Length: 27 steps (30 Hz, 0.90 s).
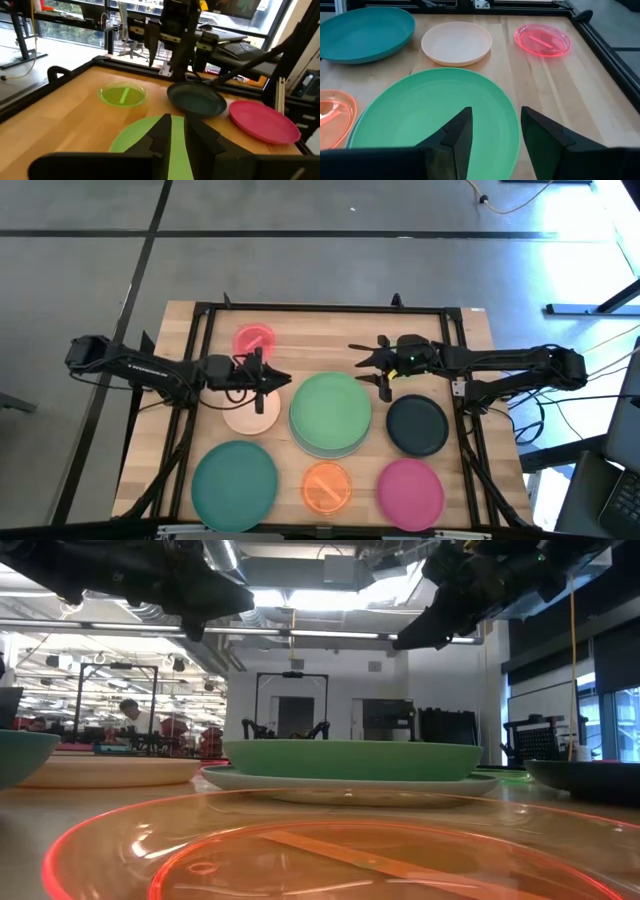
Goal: Stack plastic plates
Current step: Stack the dark green plate on top of the green plate
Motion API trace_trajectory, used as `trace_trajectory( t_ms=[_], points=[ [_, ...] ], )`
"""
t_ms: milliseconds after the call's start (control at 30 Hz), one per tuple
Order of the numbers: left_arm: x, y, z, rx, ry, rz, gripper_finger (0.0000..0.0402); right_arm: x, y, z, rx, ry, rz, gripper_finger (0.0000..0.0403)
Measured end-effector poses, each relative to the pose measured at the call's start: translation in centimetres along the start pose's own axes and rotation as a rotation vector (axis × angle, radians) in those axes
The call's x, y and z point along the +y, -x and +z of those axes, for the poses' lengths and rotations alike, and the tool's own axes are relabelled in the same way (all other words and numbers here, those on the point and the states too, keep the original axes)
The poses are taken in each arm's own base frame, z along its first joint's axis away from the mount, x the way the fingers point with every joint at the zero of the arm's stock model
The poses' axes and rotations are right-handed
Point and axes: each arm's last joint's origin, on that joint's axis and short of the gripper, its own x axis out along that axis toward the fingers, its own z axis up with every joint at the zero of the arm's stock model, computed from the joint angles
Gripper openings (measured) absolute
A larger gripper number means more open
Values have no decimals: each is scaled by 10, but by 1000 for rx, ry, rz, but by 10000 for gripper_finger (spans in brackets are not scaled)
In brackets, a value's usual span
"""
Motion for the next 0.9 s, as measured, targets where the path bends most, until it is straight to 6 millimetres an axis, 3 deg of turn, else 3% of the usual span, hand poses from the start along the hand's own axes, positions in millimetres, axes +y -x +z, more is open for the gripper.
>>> trace_trajectory(
  t_ms=[467,733,900],
  points=[
    [-4,-3,-5,23,7,-25,50,1,-1,-2,24,-4,9,159],
    [-4,-3,-7,52,26,-53,118,2,0,-3,22,-8,55,159],
    [-7,-3,-11,143,35,-88,131,13,-2,-3,29,20,101,159]
  ],
)
